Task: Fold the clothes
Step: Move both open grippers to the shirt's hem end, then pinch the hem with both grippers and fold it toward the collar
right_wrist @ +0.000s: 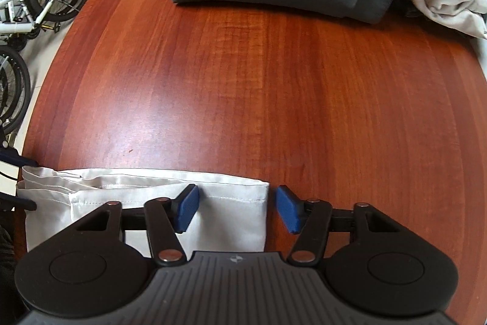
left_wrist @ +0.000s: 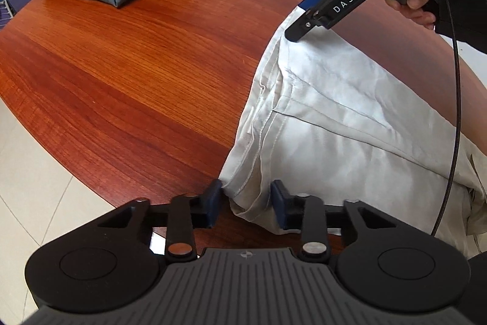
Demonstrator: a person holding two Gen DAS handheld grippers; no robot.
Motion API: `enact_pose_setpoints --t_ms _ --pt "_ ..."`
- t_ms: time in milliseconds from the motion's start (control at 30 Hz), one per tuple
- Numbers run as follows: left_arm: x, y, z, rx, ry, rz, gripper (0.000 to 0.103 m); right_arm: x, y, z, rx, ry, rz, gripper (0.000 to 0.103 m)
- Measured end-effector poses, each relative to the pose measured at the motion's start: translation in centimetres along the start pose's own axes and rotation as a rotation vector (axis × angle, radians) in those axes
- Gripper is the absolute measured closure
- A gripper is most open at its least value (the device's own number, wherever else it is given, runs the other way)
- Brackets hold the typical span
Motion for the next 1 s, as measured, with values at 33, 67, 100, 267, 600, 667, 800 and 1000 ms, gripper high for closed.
enact_pose_setpoints --t_ms 33,67,100,267,600,667,800,1000 --pt "0.0 0.0 0.1 -0.006 -0.003 0.0 0.088 0.0 0.1 -0.1 -0.001 0.004 0.006 0.053" --pt "0.0 0.0 0.2 -0.009 -0.007 0.005 0.093 0.0 0.1 -0.3 0.0 0.008 0.01 0.069" --pt "-0.1 0.0 0.3 -0.008 -0.01 0.011 0.094 -0.1 0.1 -0.5 0.016 0.028 0.012 0.088" --pt "-1.4 0.7 1.8 0.023 -0.021 0.073 0.097 -1.3 -0.4 -1.1 0.058 0.039 0.041 0.095" --pt "-4.0 1.2 6.3 0.082 -0.069 0.142 0.097 -7.0 -4.1 -1.9 0.127 0.024 0.138 0.096" --pt "-4.4 1.1 7.6 0.099 -0.078 0.151 0.097 -8.6 -5.5 -2.0 0.15 0.014 0.162 0.096" --pt "-5.2 0.8 9.7 0.129 -0.098 0.163 0.098 -11.3 -8.3 -2.0 0.186 -0.006 0.194 0.096" --pt "-6.5 -0.4 14.6 0.225 -0.133 0.178 0.098 -15.1 -13.3 -1.4 0.232 -0.036 0.235 0.096"
Point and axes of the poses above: each gripper's, at about its wrist camera, not at the fingertips, and x roughly the way its jaws point, z to its right, y to its top, the point moved 9 cm from there along x, roughly the way its jaws point, and after that the axes turned 2 degrees about z, right-handed, at the moved point
